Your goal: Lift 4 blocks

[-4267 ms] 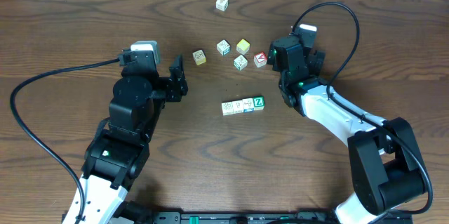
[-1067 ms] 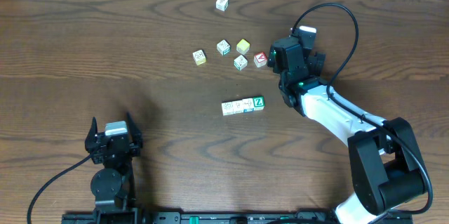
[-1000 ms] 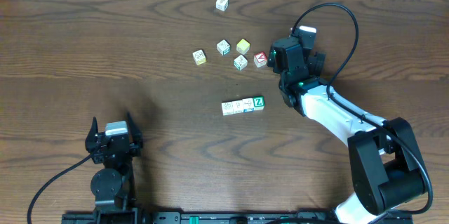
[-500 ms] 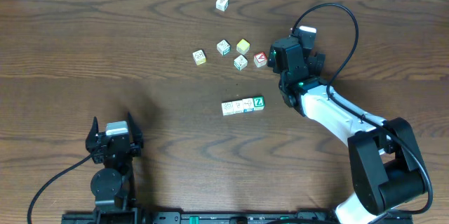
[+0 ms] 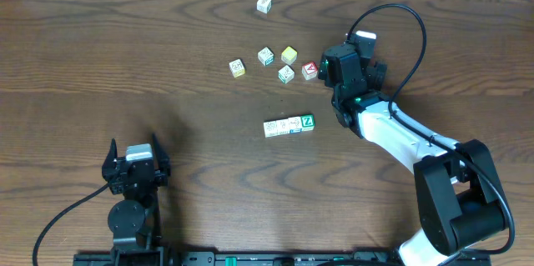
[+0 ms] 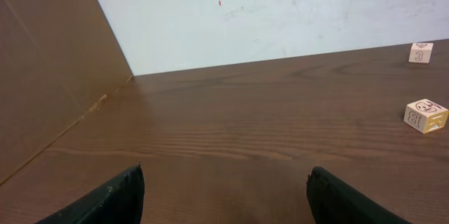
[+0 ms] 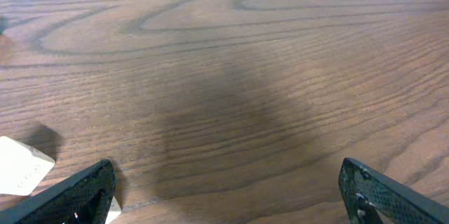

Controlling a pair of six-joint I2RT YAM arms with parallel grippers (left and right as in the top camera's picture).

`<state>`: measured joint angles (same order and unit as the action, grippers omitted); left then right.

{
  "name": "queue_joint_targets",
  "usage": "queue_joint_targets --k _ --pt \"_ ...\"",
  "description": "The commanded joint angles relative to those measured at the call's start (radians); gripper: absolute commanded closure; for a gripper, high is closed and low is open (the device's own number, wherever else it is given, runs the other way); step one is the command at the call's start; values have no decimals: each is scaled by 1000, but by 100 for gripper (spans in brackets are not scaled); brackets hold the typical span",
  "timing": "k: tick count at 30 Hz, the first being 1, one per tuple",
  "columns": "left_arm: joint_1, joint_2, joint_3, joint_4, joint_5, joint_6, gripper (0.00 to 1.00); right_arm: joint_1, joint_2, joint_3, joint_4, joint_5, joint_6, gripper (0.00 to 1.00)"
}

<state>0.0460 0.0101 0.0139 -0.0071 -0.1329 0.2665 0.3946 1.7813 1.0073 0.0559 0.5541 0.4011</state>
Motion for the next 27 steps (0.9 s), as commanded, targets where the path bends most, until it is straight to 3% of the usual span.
queue_joint_targets --k 1,17,27 --pt "6 -5 -10 -53 -6 -2 25 -8 -23 14 0 16 2 1" --pt "6 -5 -10 -53 -6 -2 25 -8 -56 14 -39 48 -3 1" --pt "6 -5 -10 -53 -6 -2 25 -43 -402 13 -26 129 46 1"
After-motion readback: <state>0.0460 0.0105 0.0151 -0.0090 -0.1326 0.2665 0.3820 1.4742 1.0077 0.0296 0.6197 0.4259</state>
